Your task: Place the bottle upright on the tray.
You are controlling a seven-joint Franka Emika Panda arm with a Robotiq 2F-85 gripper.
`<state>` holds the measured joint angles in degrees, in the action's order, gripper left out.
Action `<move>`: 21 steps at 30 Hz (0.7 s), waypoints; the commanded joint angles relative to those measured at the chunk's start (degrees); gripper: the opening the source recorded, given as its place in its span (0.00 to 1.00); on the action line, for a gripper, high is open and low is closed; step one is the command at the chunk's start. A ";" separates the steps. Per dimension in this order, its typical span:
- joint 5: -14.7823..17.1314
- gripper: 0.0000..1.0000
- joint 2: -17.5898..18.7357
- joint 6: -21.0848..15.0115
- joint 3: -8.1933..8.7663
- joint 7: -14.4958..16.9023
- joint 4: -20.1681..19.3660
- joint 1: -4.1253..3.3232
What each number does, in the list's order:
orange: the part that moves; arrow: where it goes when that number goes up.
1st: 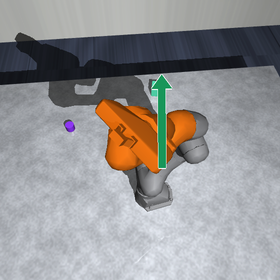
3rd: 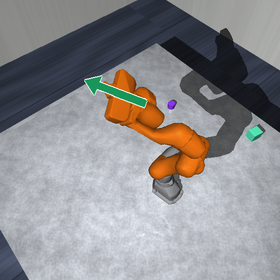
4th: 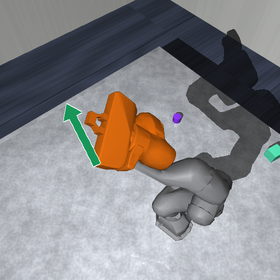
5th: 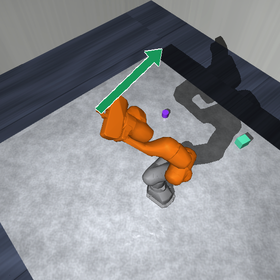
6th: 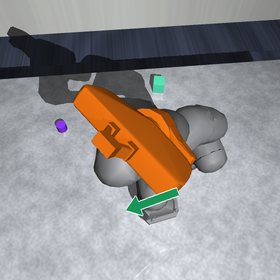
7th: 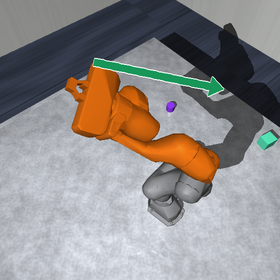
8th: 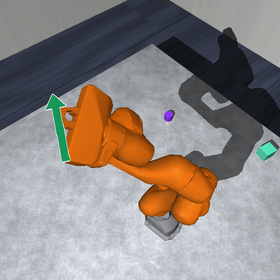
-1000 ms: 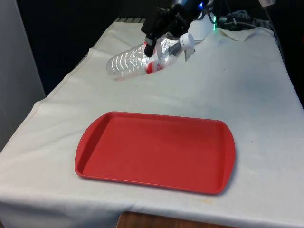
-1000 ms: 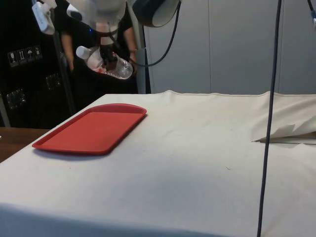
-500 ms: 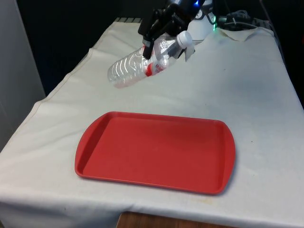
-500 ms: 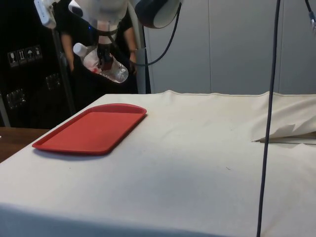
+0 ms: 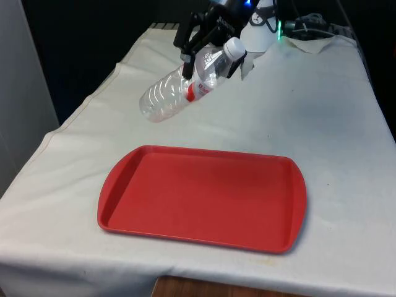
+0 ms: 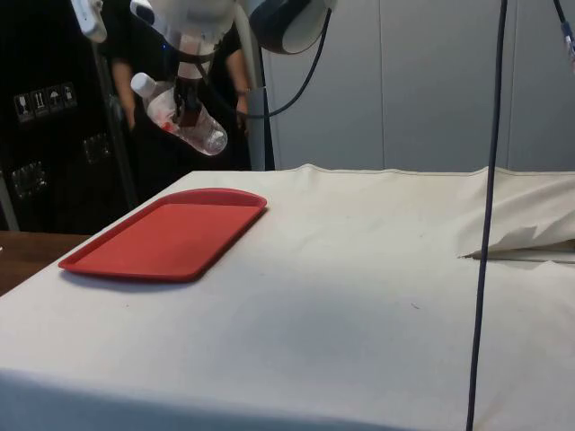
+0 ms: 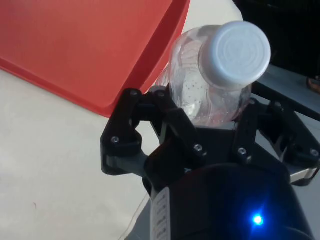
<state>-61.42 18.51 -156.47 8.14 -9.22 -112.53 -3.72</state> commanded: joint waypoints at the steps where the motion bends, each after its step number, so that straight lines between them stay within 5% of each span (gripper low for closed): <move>1: 0.74 0.16 0.29 -1.32 -0.06 0.11 0.06 0.40; 7: 2.06 0.16 0.34 -2.58 0.92 -0.23 0.00 0.11; 21: 7.62 0.16 0.97 -7.73 1.83 -0.11 -0.74 0.86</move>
<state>-54.49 19.48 -163.24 10.26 -9.51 -112.87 -3.32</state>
